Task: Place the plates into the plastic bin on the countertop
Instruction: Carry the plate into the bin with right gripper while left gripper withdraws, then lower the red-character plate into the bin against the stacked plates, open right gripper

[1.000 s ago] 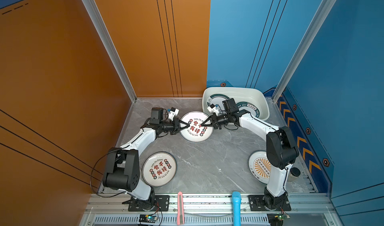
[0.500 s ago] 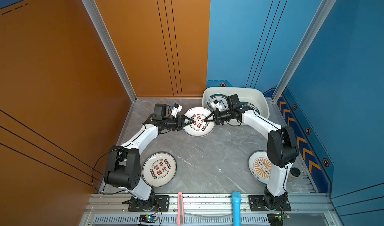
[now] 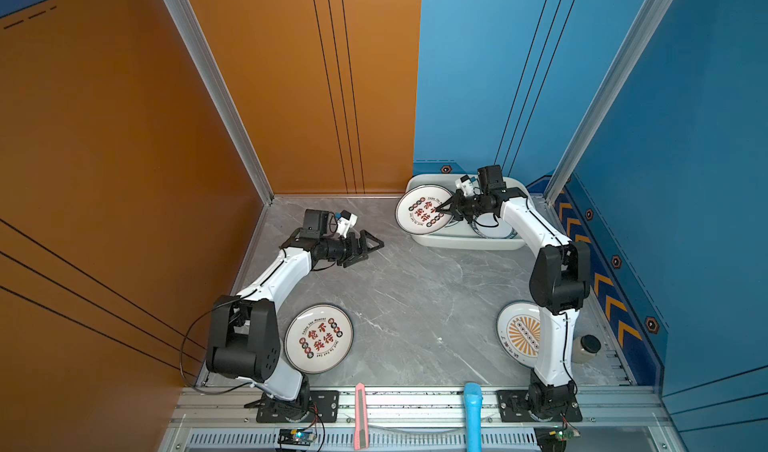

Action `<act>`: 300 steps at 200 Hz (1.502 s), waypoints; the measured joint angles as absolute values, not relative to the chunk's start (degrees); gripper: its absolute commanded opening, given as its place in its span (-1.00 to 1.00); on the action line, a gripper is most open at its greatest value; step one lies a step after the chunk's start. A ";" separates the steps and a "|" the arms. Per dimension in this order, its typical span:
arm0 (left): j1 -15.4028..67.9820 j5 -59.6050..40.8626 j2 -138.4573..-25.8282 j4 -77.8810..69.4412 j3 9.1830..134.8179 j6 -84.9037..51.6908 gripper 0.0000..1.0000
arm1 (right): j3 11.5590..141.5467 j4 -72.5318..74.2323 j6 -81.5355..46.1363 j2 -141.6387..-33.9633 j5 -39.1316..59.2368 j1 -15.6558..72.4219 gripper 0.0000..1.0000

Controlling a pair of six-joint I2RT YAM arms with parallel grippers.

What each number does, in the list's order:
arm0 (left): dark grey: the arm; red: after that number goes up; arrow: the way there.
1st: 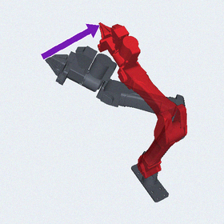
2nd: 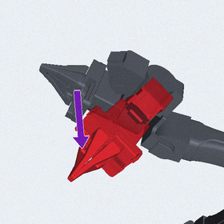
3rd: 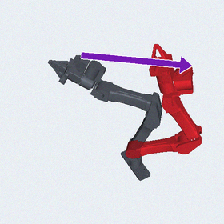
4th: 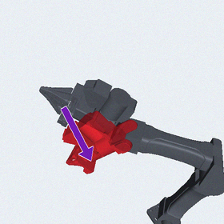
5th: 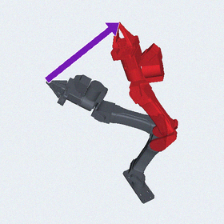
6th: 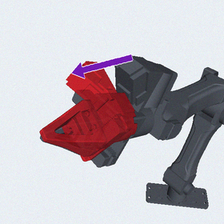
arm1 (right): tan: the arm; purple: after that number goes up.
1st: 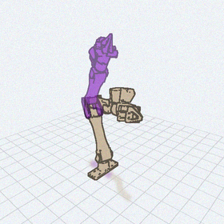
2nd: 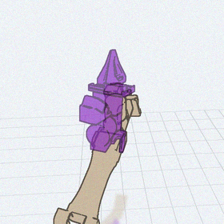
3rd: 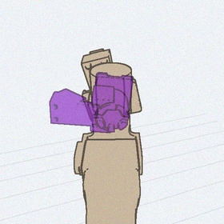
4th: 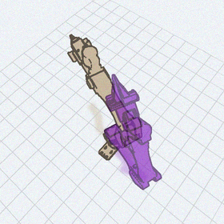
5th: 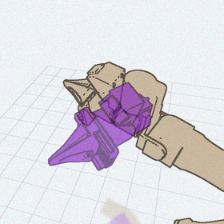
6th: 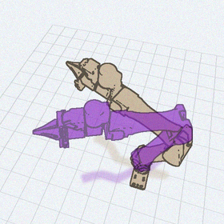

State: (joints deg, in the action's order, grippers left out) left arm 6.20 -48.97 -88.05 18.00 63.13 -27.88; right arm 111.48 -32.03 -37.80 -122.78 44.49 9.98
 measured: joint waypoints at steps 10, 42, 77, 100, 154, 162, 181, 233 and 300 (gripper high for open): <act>5.37 -47.90 -87.13 18.33 63.02 -27.68 0.96 | 113.08 -32.40 -38.96 -123.87 42.74 9.23 -1.00; 1.76 -45.15 -83.81 18.41 61.28 -27.70 0.96 | 116.31 -33.45 -43.68 -127.00 37.23 6.87 -1.00; -1.61 -44.27 -82.70 18.31 60.07 -27.88 0.96 | 119.22 -34.11 -48.66 -130.58 33.54 4.36 -1.00; -2.76 -44.31 -82.65 18.28 60.07 -27.88 0.96 | 120.79 -34.63 -51.11 -132.84 32.01 3.14 -1.00; -3.49 -44.58 -82.72 18.28 60.05 -27.86 0.96 | 124.49 -36.07 -54.92 -137.45 30.00 2.68 -1.00; -3.51 -44.64 -82.81 18.28 60.07 -27.88 0.96 | 124.57 -36.10 -55.22 -137.82 29.71 2.74 -1.00; -3.77 -45.06 -83.33 18.28 60.07 -27.86 0.96 | 124.73 -36.49 -55.94 -138.56 29.52 3.01 -1.00; -4.45 -45.87 -86.43 18.31 60.27 -27.86 0.96 | 128.60 -37.56 -58.15 -140.70 28.16 3.73 -0.91; -4.62 -47.20 -90.00 18.26 63.53 -27.83 0.96 | 130.80 -38.09 -60.64 -142.52 27.18 4.75 -0.46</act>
State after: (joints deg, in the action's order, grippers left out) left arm -4.62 -47.20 -90.00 18.26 63.53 -27.83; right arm 130.80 -38.09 -60.64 -142.52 27.18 4.75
